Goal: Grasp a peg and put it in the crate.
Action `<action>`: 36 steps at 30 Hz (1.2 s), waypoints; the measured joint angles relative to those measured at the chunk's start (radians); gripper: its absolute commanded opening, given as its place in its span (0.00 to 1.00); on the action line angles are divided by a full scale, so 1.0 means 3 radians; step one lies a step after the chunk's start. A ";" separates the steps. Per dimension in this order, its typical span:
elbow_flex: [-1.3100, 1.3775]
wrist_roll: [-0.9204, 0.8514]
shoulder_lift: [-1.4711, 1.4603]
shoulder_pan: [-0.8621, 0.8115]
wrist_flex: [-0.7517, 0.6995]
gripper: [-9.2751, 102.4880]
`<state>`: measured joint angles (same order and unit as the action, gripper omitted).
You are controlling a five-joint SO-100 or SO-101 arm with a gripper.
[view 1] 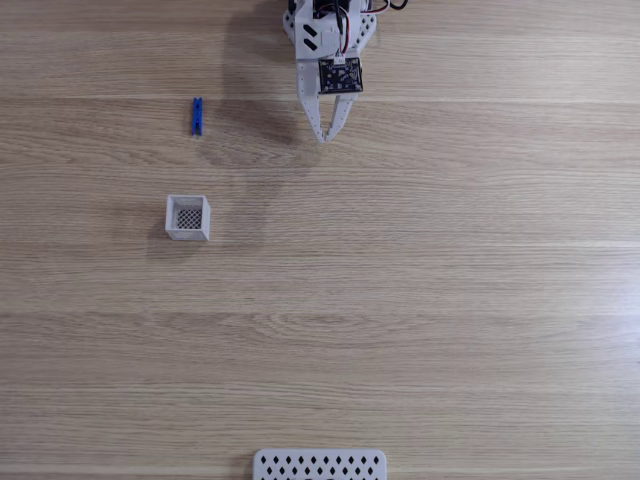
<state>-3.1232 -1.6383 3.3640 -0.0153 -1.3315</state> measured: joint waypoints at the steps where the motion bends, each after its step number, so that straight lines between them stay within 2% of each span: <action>1: 0.0000 0.0000 0.0000 0.0000 0.0000 0.07; 21: 0.0041 0.0000 -0.0598 -0.0005 0.0000 0.07; 27: 0.0440 0.0000 -0.1370 -0.0097 0.0000 0.07; 36: 0.1646 -0.0179 -0.3083 -0.0854 0.0220 0.07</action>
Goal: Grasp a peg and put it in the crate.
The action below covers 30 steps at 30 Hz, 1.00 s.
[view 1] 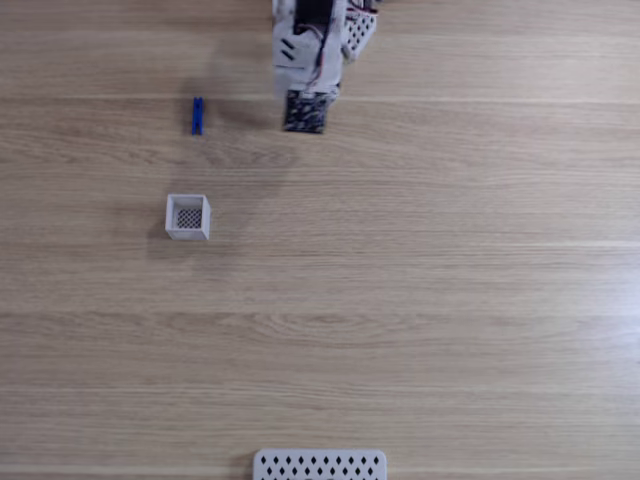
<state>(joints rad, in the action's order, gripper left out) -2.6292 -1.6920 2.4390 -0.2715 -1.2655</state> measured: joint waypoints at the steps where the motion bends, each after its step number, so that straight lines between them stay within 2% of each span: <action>1: 0.0153 -0.0082 -0.0174 -0.0102 0.0010 0.07; 7: 0.0890 -0.0972 -0.1115 -0.0844 0.0061 0.07; 15: 0.1370 -0.2996 -0.1831 -0.2066 0.0087 0.07; 18: 0.1452 -0.3518 -0.1969 -0.2408 0.0087 0.07; 21: 0.1514 -0.3717 -0.2127 -0.2577 0.0087 0.08; 24: 0.1611 -0.3748 -0.2281 -0.2587 0.0087 0.13; 30: 0.1928 -0.3538 -0.2669 -0.2598 0.0087 0.21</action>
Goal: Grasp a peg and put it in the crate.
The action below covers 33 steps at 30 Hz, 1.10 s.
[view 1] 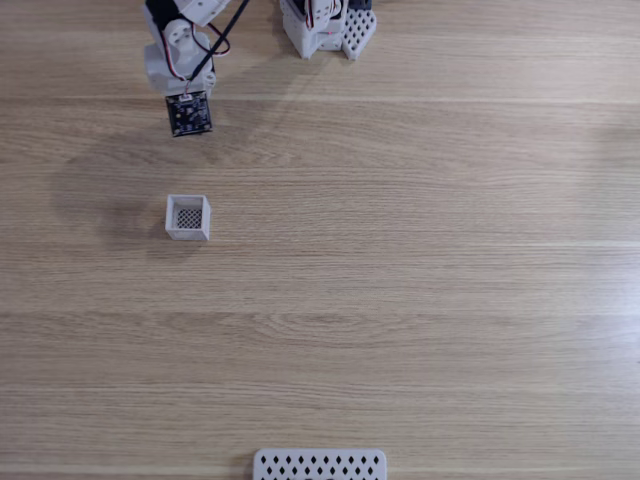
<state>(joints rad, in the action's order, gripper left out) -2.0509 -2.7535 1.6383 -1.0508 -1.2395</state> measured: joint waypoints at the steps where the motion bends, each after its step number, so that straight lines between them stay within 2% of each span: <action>1: 0.0066 0.0041 -0.0066 0.0000 0.0000 0.21; 15: 0.0235 0.0143 -0.0194 0.0000 0.0000 0.21; 22: -0.0036 0.0148 -0.0164 0.0128 0.0005 0.21; 33: -0.0302 0.0148 -0.0005 0.0143 0.0476 0.21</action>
<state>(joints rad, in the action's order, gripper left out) -2.1414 -2.7090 1.6368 -1.0078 -1.0968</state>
